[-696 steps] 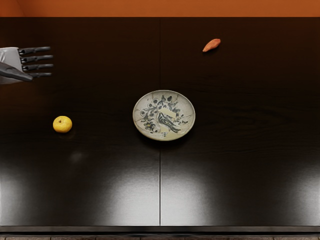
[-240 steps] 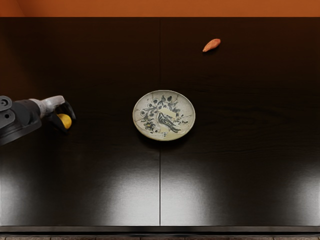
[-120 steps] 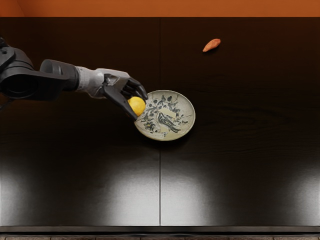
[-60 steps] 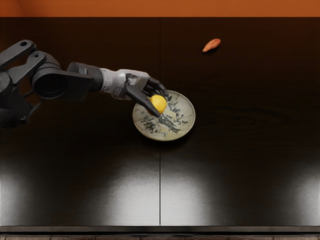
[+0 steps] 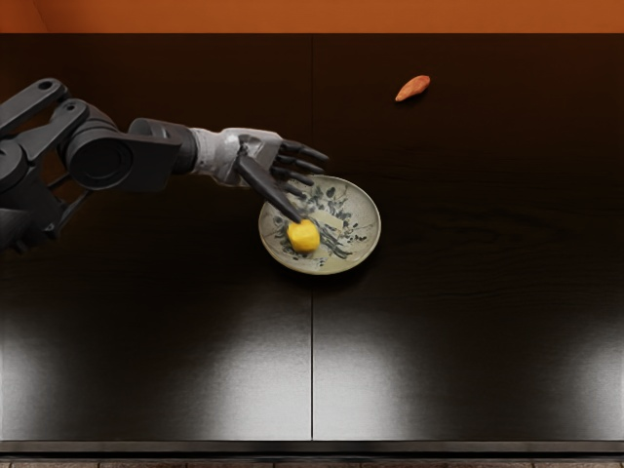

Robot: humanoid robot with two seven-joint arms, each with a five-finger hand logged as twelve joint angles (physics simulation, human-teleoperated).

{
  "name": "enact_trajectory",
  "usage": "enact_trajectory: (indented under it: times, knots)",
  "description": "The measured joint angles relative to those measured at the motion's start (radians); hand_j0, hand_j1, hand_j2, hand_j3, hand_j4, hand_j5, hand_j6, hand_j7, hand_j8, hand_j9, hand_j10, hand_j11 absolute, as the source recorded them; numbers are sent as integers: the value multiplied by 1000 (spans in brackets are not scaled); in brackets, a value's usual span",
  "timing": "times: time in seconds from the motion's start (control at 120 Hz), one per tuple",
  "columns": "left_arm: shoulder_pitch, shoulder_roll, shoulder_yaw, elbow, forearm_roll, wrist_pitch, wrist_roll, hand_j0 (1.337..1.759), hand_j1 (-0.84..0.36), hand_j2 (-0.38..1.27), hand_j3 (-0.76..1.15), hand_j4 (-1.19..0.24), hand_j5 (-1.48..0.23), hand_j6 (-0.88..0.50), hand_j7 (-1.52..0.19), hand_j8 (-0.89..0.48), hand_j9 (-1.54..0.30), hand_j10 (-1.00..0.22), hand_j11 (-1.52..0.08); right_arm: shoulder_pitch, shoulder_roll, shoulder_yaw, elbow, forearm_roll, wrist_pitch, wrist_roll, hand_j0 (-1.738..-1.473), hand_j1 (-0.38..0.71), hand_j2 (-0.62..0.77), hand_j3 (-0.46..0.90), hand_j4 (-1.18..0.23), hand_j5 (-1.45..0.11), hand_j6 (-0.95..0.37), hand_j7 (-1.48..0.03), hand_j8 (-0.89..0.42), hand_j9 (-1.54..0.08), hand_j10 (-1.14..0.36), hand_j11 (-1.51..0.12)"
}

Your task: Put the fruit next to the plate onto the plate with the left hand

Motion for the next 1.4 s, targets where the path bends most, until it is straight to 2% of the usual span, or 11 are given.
enact_trajectory:
  times: [0.108, 0.242, 0.35, 0.808, 0.983, 1.192, 1.4]
  knots:
    - [35, 14, -56, -1, -100, -40, 0, 1658, 229, 49, 0, -116, -153, -103, -153, -95, -155, -105, -154, 0, 0, 0, 0, 0, 0, 0, -1658, -331, -3, 0, -15, -20, -15, -20, -15, -20, -15, -20]
    - [85, 109, -90, -1, -284, -143, 0, 1658, 282, 26, 0, -64, -85, -57, -85, -53, -85, -58, -85, 0, 0, 1, -1, 0, 0, 0, -1658, -331, -3, 0, -15, -20, -15, -20, -15, -20, -15, -20]
    - [122, 170, -98, -1, -355, -169, 0, 1658, 307, 16, 0, -40, -53, -36, -53, -33, -53, -36, -53, 0, 0, 1, -2, 0, 0, 0, -1658, -331, -3, 0, -15, -20, -15, -20, -15, -20, -15, -20]
    - [246, 452, -89, 0, -485, -183, 0, 1658, 340, 3, 0, -7, -11, -6, -11, -6, -11, -7, -11, 0, 0, 1, -5, 0, 0, 0, -1658, -331, -3, 0, -15, -20, -15, -20, -15, -20, -15, -20]
    - [267, 525, -87, 2, -512, -184, 0, 1658, 343, 1, 0, -4, -7, -4, -7, -3, -7, -4, -7, 0, 0, 0, -5, 0, 0, 0, -1658, -331, -3, 0, -15, -20, -15, -20, -15, -20, -15, -20]
    - [267, 579, -91, 58, -534, -184, 0, 1658, 344, 1, 0, -3, -6, -2, -6, -2, -6, -3, -6, 0, 0, 0, -5, 0, 0, 0, -1658, -331, -3, 0, -15, -20, -15, -20, -15, -20, -15, -20]
    - [264, 581, -94, 113, -556, -184, 0, 1658, 344, 0, 0, -2, -5, -1, -5, -1, -5, -2, -5, 0, 0, 0, -5, 0, 0, 0, -1658, -331, -3, 0, -15, -20, -15, -20, -15, -20, -15, -20]
